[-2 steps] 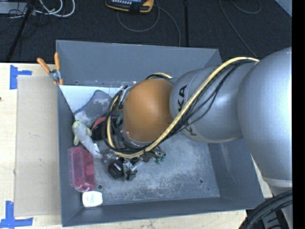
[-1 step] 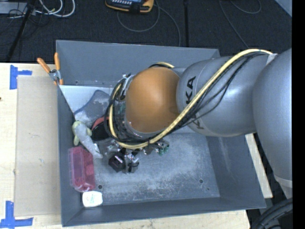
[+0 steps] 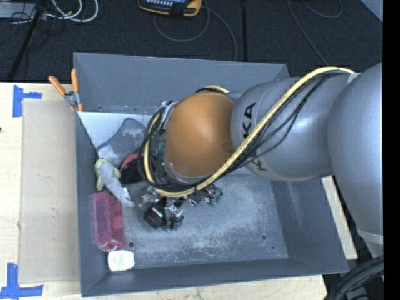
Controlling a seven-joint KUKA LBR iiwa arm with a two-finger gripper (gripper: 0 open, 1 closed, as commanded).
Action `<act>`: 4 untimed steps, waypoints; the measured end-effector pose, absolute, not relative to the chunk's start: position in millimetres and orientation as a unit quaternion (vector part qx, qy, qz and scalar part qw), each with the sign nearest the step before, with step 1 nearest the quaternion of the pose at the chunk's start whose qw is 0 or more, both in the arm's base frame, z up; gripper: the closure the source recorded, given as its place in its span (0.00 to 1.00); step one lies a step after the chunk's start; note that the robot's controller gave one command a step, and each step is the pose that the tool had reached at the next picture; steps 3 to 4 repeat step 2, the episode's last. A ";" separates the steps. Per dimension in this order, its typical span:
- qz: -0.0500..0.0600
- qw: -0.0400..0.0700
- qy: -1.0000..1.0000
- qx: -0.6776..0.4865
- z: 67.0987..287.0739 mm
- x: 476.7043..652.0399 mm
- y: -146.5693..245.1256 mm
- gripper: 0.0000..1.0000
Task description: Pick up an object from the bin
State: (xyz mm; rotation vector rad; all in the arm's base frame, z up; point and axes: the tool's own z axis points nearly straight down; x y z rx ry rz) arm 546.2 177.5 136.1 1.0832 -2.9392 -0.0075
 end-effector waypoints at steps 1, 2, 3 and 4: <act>-0.003 0.000 -0.930 0.368 175.2 526.9 155.9 1.00; -0.004 0.010 -0.921 0.390 200.9 519.2 147.6 1.00; -0.004 0.010 -0.921 0.390 200.9 519.2 147.6 1.00; -0.004 0.010 -0.921 0.390 200.9 519.2 147.6 1.00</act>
Offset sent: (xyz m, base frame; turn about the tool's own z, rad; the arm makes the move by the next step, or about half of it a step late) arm -0.0269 -0.0144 0.1876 -0.1031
